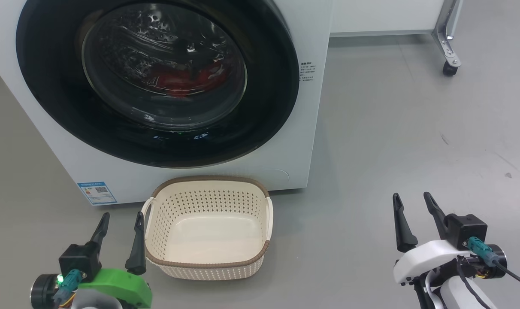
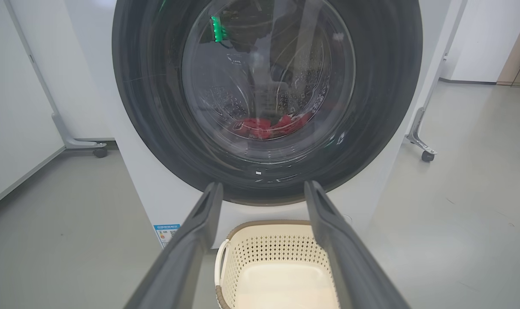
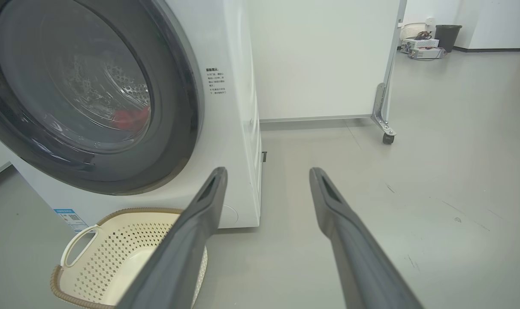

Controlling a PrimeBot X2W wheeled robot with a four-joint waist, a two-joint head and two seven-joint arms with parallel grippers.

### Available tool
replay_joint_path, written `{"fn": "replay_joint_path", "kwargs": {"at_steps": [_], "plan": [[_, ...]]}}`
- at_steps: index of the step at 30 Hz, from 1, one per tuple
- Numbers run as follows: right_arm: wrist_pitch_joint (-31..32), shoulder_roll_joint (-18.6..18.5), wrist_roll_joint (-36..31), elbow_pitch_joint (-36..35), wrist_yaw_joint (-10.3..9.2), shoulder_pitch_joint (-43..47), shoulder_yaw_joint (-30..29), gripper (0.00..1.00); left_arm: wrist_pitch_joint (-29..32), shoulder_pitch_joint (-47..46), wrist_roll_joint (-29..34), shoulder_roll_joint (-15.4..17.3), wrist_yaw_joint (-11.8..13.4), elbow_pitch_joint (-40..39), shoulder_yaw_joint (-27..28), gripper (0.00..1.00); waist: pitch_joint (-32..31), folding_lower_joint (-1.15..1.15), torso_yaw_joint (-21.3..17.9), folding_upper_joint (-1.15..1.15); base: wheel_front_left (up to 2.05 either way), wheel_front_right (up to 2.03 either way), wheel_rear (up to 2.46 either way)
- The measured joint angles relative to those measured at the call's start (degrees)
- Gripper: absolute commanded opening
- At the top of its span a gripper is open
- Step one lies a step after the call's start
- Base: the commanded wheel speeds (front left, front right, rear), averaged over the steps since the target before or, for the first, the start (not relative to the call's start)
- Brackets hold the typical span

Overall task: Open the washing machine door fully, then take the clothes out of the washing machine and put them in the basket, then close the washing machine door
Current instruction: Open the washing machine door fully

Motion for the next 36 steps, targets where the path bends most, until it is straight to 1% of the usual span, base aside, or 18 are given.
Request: {"fn": "replay_joint_path", "kwargs": {"at_steps": [3,8,10,11,12,13,14,15,22,25,32,34,36], "plan": [[0.00,0.16,-0.01,0.00,-0.35,0.00,-0.03,1.00,0.00,0.00,0.30,-0.14,-0.01,0.14,0.23,1.00,0.03,0.00,-0.04,0.00,0.00,0.00,0.00],[0.00,0.18,-0.36,0.00,-0.38,0.00,-0.11,1.00,0.00,0.00,0.37,-0.33,-0.02,0.40,0.52,1.00,0.07,0.00,-0.12,0.00,0.00,0.00,0.00],[0.00,0.18,-0.36,0.00,-0.38,0.00,-0.21,0.94,0.00,0.01,0.77,-0.42,-0.07,0.47,0.57,1.00,0.07,0.00,-0.12,0.00,0.00,0.00,0.00],[0.00,0.16,-0.36,0.00,-0.38,0.00,-0.26,0.94,0.00,0.01,0.97,-0.46,-0.08,0.49,0.58,1.00,0.08,0.00,-0.12,0.00,0.00,0.00,0.00],[0.00,0.16,-0.37,0.00,-0.38,0.00,-0.33,0.92,0.00,0.01,1.10,-0.49,-0.08,0.55,0.60,1.00,0.08,0.00,-0.11,0.00,0.00,0.00,0.00],[0.00,0.16,-0.37,0.00,-0.38,0.00,-0.41,0.71,0.00,0.01,1.34,-0.53,-0.08,0.63,0.65,1.00,0.09,0.00,-0.11,0.00,0.00,0.00,0.00],[0.00,0.16,-0.37,0.00,-0.37,0.00,-0.47,0.22,0.00,0.01,1.41,-0.59,-0.09,0.68,0.69,1.00,0.10,0.00,-0.09,0.00,0.00,0.00,0.00],[0.00,0.18,-0.37,0.04,-0.34,0.00,-0.49,0.00,0.00,0.01,1.41,-0.68,-0.09,0.74,0.75,1.00,0.11,0.00,-0.08,0.00,0.00,0.00,0.00],[0.00,0.29,-0.29,0.16,0.23,0.00,-1.07,0.00,0.00,0.01,1.57,-1.14,-0.16,0.93,1.02,1.00,0.15,0.00,0.06,0.00,0.00,0.00,0.00],[0.00,0.40,-0.08,0.23,1.14,0.00,-1.11,0.00,0.00,0.00,1.72,-1.26,-0.60,1.08,1.18,1.00,0.20,0.00,0.12,0.00,0.00,0.00,0.00],[0.00,0.56,1.01,0.05,2.75,-0.01,-1.53,0.00,0.00,0.00,2.13,-1.44,-0.67,1.09,1.48,1.00,0.68,0.00,0.20,0.00,0.00,0.00,0.00],[0.00,0.62,1.41,-0.01,2.85,-0.02,-1.88,0.00,0.00,-0.02,2.22,-1.69,-0.99,1.01,1.64,1.00,1.05,0.00,0.25,0.00,0.00,0.00,0.00],[0.00,0.58,1.67,-0.38,3.41,-0.12,-2.29,0.00,0.00,-0.06,2.41,-1.75,-1.24,0.81,1.63,1.00,1.49,0.00,0.32,0.00,0.00,0.00,0.00]]}}
